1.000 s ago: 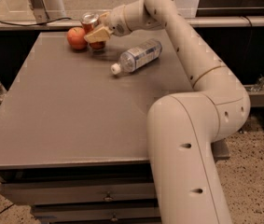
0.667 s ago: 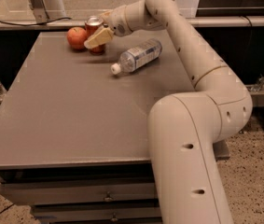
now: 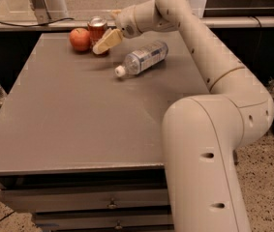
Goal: Move coke can near apple
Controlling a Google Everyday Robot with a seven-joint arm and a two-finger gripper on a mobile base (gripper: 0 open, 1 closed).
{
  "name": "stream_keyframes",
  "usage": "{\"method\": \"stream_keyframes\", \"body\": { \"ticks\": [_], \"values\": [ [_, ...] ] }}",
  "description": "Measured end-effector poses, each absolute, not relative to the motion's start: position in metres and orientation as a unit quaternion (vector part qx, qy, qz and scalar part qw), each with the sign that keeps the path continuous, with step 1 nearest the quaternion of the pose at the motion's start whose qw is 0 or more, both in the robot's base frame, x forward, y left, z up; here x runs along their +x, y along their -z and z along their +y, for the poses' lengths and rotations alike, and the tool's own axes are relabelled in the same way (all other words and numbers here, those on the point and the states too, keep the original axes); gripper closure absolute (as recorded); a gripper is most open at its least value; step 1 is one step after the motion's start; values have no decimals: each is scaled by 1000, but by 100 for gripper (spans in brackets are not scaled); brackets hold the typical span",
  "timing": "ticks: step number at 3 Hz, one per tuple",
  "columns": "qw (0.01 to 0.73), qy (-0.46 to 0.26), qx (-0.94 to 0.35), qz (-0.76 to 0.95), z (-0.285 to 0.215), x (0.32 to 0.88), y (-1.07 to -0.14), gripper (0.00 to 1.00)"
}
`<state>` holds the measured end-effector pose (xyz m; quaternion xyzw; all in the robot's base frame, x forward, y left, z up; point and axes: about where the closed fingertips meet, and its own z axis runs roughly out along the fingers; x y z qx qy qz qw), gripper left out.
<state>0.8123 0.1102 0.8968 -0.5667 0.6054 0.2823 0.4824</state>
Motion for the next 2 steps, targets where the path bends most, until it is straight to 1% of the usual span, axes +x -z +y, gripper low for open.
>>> {"method": "stream_keyframes", "body": {
  "ticks": [2],
  "values": [
    [501, -235, -555, 621, 61, 771, -939, 0]
  ]
}}
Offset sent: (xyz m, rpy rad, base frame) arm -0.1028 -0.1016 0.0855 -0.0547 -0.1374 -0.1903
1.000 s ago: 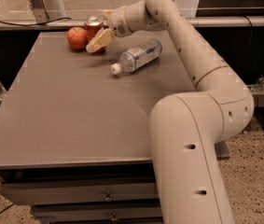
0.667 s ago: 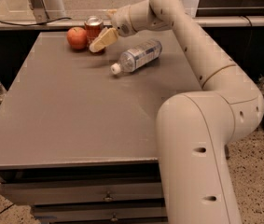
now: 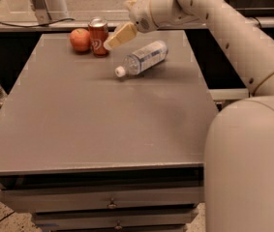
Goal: Move coke can near apple
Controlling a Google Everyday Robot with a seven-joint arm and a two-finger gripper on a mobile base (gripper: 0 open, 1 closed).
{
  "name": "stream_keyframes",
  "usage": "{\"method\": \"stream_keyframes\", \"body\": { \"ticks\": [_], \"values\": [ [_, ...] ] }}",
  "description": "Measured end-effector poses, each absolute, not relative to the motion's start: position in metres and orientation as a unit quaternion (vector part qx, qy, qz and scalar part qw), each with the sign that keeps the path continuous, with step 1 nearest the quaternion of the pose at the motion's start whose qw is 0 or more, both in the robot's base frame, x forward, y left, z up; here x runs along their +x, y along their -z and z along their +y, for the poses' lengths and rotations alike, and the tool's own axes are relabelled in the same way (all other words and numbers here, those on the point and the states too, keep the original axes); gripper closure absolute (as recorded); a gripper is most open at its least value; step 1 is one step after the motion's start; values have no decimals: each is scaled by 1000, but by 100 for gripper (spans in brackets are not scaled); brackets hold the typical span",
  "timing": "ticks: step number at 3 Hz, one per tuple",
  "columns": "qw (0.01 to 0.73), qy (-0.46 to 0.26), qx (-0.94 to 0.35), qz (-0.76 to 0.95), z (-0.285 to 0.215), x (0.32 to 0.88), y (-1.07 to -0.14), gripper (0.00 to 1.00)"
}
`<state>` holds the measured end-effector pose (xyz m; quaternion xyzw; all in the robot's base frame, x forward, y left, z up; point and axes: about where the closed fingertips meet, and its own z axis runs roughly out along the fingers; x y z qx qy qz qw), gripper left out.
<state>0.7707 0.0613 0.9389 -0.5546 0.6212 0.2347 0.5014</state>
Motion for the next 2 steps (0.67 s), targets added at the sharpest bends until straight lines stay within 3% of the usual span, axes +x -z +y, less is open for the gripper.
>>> {"method": "stream_keyframes", "body": {
  "ticks": [1, 2],
  "values": [
    [537, -188, -547, 614, 25, 731, -979, 0],
    [525, -184, -547, 626, 16, 713, -966, 0]
  ]
}}
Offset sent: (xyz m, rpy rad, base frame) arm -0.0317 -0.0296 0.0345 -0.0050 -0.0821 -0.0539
